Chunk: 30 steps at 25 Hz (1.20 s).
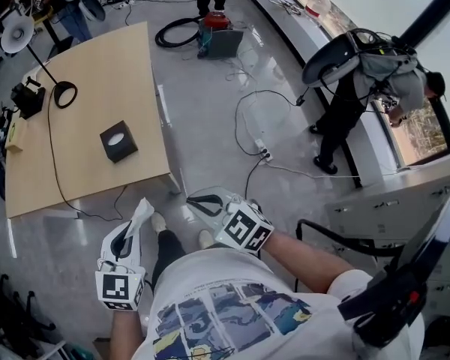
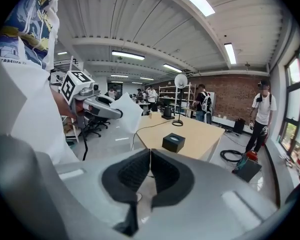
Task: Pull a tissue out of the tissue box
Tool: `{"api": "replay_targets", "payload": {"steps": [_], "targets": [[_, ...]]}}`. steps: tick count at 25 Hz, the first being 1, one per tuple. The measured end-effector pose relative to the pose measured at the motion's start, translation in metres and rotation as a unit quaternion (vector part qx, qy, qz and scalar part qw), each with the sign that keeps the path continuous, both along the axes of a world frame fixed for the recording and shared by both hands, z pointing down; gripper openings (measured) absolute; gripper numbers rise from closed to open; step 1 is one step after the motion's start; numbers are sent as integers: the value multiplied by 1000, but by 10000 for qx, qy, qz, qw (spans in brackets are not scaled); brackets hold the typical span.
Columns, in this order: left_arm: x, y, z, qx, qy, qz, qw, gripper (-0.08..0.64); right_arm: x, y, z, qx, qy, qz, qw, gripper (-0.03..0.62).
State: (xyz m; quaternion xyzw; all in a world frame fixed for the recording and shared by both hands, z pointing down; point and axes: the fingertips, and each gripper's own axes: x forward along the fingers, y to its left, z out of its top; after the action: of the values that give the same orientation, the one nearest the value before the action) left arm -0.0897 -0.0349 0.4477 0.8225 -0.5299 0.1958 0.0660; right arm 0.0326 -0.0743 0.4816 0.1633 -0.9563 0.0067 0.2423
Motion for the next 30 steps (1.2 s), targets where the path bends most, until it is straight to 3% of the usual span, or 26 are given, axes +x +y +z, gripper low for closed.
{"api": "replay_targets", "payload": {"steps": [25, 30], "targets": [[-4, -25, 3, -111, -89, 165, 9998, 8, -13, -13, 2, -23, 22, -77, 10000, 5], [9, -37, 8, -139, 107, 348, 9992, 8, 2, -21, 2, -52, 217, 97, 9997, 5]]}}
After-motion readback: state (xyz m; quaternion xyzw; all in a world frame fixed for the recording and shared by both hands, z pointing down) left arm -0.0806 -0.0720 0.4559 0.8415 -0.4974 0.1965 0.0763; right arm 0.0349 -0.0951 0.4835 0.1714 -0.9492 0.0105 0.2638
